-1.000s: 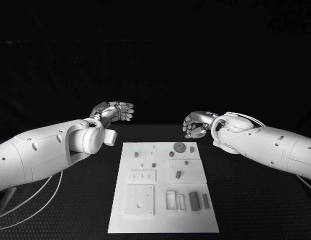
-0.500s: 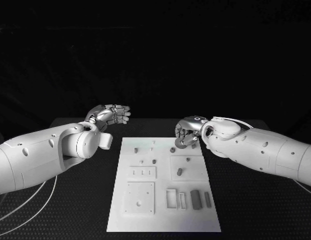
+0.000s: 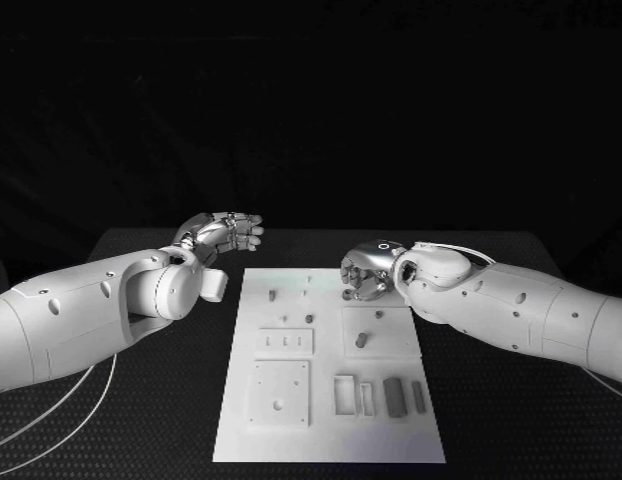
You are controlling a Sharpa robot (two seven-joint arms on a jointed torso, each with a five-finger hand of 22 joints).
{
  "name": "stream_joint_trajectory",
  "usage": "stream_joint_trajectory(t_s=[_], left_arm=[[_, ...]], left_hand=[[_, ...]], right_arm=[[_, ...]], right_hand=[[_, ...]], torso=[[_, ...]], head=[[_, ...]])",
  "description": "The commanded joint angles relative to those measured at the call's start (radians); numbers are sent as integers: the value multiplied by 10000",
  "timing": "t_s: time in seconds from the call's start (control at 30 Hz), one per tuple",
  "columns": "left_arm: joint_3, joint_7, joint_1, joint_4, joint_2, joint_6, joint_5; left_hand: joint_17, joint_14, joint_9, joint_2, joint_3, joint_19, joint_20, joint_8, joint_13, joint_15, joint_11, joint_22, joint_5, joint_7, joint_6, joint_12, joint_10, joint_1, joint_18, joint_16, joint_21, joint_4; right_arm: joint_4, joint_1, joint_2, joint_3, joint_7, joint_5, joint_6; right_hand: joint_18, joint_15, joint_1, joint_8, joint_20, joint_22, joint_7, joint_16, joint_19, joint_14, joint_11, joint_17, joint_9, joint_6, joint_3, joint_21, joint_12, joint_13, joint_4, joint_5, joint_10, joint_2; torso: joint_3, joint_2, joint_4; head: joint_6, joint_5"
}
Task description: Assemble the parts on the task board
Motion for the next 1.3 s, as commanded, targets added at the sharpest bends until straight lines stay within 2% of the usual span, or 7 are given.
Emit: stream_joint_trajectory(t_s=[0.03, 0.17, 0.37, 0.63, 0.97, 1.3], left_arm=[[8, 38, 4, 7, 2, 192, 47], [9, -3, 5, 14, -5, 202, 47], [9, -6, 6, 68, -22, 252, 46], [9, -25, 5, -1, -12, 282, 46], [9, -35, 5, 27, 9, 315, 46], [9, -38, 6, 85, -29, 319, 46]], left_hand=[[14, -15, -15, 30, 11, -58, 23, -27, -16, 18, 8, 243, -25, -18, -40, -50, -47, -110, 105, 19, 61, -30], [17, -19, -16, 30, 13, -63, 24, -29, -16, 19, 8, 242, -25, -18, -41, -55, -49, -121, 106, 17, 66, -29], [28, -42, -19, 32, 48, -89, 25, -31, -18, 19, -11, 239, -18, -18, -43, -79, -64, -103, 115, 3, 88, -70], [32, -60, -20, 36, 58, -107, 32, -32, -20, 25, -23, 237, -20, -27, -42, -94, -72, -118, 112, -9, 99, -79], [40, -66, -22, 42, 59, -121, 38, -34, -20, 30, -30, 235, -24, -33, -43, -106, -76, -157, 110, -15, 112, -70], [43, -68, -24, 44, 61, -127, 40, -35, -20, 32, -33, 234, -27, -37, -45, -112, -78, -174, 110, -18, 118, -66]], right_arm=[[191, -1, -4, 2, -2, -386, 33], [81, -1, 97, -2, -21, -518, -13], [-90, -1, 113, -27, -28, -701, -173], [130, -1, 71, -30, -96, -887, -208], [-109, -2, 201, -65, -113, -964, -146], [-271, -73, 353, -116, -251, -1171, -117]], right_hand=[[135, 11, 16, -65, -14, 16, 16, -39, 94, 94, -24, 35, 10, 58, -59, 52, -45, 7, -3, -56, 86, -35], [135, -16, 26, -83, -48, 22, 49, -46, 186, 192, -37, 100, 12, 67, -51, 74, -54, 14, -3, -89, 124, -32], [135, -34, 7, -109, -76, 26, 69, -80, 261, 262, -51, 168, 11, 69, -50, 84, -66, 20, -2, -31, 164, -57], [135, -34, 7, -122, -84, 23, 81, -121, 273, 273, -50, 203, 12, 79, -41, 71, -83, 19, -1, -103, 166, -101], [135, -28, 29, -163, -85, 18, 68, -182, 279, 285, -28, 254, 2, 51, -8, 47, -127, 1, -1, -184, 109, -136], [135, -26, 51, -198, -125, 88, 64, -259, 382, 322, -24, 343, -2, 51, 22, 125, -129, -10, 1, -361, 92, -118]], torso=[[0, 83, -7], [10, 124, -23], [4, 181, 3], [-2, 236, 8], [-2, 275, 8], [5, 342, 64]], head=[[-9, 6], [-17, 5], [-32, 17], [-3, 28], [-7, -2], [-10, -26]])
